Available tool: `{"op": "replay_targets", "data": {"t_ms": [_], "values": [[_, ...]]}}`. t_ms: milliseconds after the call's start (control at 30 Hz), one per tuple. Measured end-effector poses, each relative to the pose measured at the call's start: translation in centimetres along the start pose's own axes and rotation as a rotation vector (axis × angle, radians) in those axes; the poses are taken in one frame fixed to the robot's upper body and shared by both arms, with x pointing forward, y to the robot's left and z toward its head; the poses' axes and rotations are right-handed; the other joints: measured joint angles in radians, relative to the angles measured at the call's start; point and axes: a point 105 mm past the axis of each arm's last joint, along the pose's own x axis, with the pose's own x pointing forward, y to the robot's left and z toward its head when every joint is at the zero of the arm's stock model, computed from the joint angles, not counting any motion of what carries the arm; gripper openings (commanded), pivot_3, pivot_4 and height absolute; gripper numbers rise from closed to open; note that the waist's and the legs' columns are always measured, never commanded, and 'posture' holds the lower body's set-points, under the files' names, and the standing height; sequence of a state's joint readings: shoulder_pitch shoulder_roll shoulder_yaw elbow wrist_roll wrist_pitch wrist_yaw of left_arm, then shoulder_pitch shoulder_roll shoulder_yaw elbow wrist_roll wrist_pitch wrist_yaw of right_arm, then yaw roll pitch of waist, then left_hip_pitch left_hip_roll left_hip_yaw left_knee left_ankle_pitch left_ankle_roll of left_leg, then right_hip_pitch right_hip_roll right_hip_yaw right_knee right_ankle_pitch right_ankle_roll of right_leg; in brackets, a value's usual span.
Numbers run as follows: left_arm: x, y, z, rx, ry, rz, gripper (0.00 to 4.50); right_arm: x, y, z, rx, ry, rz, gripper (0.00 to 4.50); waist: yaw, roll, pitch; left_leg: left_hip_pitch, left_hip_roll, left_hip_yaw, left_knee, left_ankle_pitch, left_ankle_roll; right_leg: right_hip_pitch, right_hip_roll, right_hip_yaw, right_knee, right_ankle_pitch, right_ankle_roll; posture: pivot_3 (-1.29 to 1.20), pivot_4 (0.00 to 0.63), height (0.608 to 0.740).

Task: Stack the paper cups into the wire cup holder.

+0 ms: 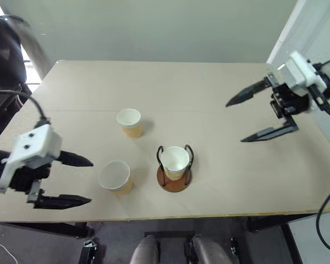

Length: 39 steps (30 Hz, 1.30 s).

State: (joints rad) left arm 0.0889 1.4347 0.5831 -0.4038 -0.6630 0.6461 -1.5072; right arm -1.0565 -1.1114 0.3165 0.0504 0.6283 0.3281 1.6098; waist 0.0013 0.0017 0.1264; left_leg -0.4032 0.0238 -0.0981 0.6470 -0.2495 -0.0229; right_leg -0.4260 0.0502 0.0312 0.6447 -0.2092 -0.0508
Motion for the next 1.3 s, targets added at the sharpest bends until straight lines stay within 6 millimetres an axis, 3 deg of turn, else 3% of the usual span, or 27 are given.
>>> {"op": "replay_targets", "data": {"t_ms": [400,567,767,1167,1300], "values": [[2.8,2.2,-1.9,0.075,0.068,-0.14,4.5,-1.8,3.7,2.7,0.089,-0.109,-0.042,4.47,0.005,0.001,0.001,-0.004,0.001,0.0,0.0,0.0,0.0,-0.001,0.001,-0.001,-0.002,-0.001,0.002,0.0,0.15,0.74],[5.0,3.1,-2.2,0.149,0.081,-0.18,4.5,-2.2,5.6,2.9,0.175,-0.132,-0.075,4.47,0.015,0.001,0.0,-0.004,0.001,0.001,0.001,0.0,0.0,-0.001,0.001,-0.001,-0.002,-0.001,0.005,0.0,0.15,0.74],[6.3,3.9,-2.5,0.209,0.117,-0.213,4.5,-2.7,5.6,4.5,0.158,-0.159,-0.176,4.47,0.008,0.001,0.0,-0.002,0.002,0.001,0.001,0.001,0.001,0.0,0.001,-0.001,-0.001,0.0,0.008,0.0,0.15,0.74],[7.6,4.0,-2.8,0.259,0.151,-0.275,4.5,-2.8,5.8,4.3,0.179,-0.101,-0.266,4.47,0.011,0.001,0.0,-0.001,0.0,0.001,0.002,0.0,0.002,0.002,0.001,0.001,-0.002,-0.003,0.016,0.0,0.15,0.74],[8.4,4.1,-3.4,0.272,0.166,-0.292,3.21,-2.7,5.8,4.3,0.176,-0.095,-0.272,4.5,0.011,0.001,0.0,-0.001,0.0,0.001,0.002,0.001,0.002,0.002,0.001,0.001,-0.001,-0.003,0.017,0.0,0.15,0.74]]}}
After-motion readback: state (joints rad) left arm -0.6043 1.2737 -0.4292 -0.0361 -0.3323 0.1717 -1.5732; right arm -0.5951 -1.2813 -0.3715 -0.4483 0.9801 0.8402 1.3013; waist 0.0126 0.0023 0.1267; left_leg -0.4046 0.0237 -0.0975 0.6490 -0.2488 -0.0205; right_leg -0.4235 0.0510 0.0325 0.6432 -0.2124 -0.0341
